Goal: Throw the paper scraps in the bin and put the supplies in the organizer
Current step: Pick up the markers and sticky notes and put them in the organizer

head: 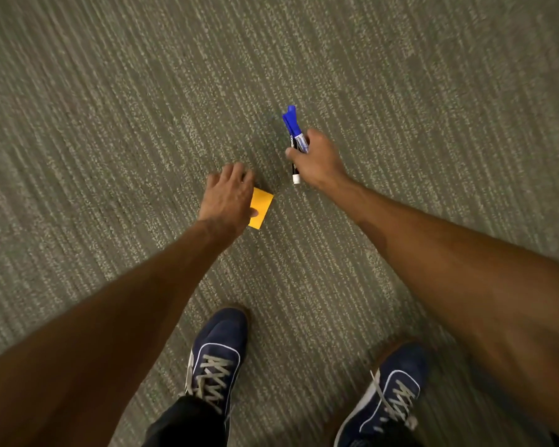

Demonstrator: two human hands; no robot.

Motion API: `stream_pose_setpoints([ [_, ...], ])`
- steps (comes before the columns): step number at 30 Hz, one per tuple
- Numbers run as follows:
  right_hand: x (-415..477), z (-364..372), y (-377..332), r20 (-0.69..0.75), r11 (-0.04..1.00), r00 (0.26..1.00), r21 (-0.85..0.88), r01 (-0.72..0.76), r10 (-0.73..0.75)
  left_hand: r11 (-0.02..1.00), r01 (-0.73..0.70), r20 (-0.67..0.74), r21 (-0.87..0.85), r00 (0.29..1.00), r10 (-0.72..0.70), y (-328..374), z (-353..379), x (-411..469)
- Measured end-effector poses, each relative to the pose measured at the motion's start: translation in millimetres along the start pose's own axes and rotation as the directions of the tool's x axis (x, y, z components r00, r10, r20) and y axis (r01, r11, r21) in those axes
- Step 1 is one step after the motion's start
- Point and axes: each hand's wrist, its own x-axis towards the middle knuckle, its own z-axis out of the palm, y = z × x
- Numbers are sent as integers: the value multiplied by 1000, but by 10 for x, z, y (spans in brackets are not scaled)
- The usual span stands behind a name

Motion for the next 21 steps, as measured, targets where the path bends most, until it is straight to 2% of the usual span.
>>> stream_pose_setpoints([
  [3,-123,-118,55,-2,995,998,85,-60,60,999,43,2,25,999,-43,2,-7,6],
  [6,-272,-243,95,14,975,993,190,-119,118,1000,21,0,4,1000,-21,-13,-80,-74],
  [8,-437,-368,55,38,953,988,260,-155,150,991,42,-23,-127,999,-46,-7,-206,-174],
  [10,-671,-537,-23,65,910,982,370,-187,175,932,163,-6,-324,985,-175,40,-397,-291],
  [13,-1062,-825,-175,100,831,976,511,-218,195,742,330,87,-584,934,-347,152,-759,-511],
  [15,-1320,-1050,-297,120,796,976,565,-216,180,605,344,106,-718,913,-394,242,-1056,-686],
  [18,-1783,-1437,-543,94,745,979,638,-197,178,369,346,188,-863,896,-402,453,-1634,-990],
  [21,-2182,-1779,-769,49,707,981,686,-171,190,150,325,250,-934,892,-377,642,-2200,-1265],
])
